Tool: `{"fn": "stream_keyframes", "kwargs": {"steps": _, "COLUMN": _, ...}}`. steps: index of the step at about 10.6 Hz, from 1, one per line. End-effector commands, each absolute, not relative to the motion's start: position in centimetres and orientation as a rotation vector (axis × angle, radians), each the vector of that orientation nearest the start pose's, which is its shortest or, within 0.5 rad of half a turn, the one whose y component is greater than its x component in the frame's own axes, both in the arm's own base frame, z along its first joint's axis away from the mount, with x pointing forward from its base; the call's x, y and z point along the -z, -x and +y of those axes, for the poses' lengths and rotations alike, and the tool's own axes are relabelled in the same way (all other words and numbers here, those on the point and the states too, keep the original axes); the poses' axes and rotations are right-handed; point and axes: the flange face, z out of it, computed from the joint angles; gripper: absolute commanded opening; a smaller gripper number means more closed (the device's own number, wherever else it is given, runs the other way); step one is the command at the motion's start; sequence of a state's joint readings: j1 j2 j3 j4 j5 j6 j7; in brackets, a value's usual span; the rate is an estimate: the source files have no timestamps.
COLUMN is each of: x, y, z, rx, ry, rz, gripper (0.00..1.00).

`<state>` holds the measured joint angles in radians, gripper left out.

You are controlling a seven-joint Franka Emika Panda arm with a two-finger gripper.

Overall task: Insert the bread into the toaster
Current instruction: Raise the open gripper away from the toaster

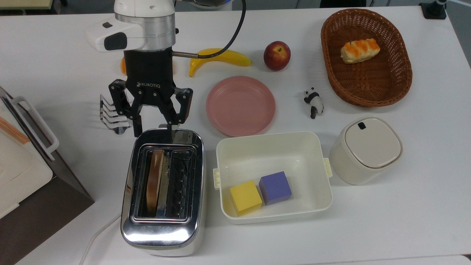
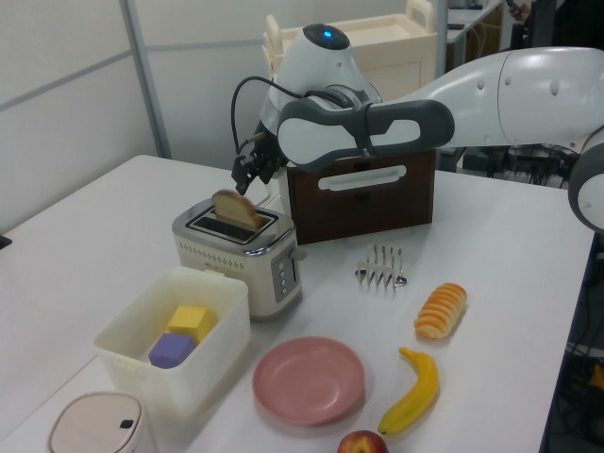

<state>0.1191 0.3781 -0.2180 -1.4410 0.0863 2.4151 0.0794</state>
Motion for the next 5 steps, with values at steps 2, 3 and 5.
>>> {"fn": "stream_keyframes", "kwargs": {"steps": 2, "x": -56.3, "y": -69.9, "z": -4.5, "rx": 0.840, "ry": 2.999, "rz": 0.384, "gripper": 1.00}}
{"fn": "stream_keyframes", "kwargs": {"steps": 3, "x": -56.2, "y": -68.7, "z": -4.6, "rx": 0.683, "ry": 3.048, "rz": 0.386, "gripper": 1.00}}
{"fn": "stream_keyframes", "kwargs": {"steps": 5, "x": -56.4, "y": -65.1, "z": -3.9, "rx": 0.293, "ry": 3.135, "rz": 0.368, "gripper": 1.00}}
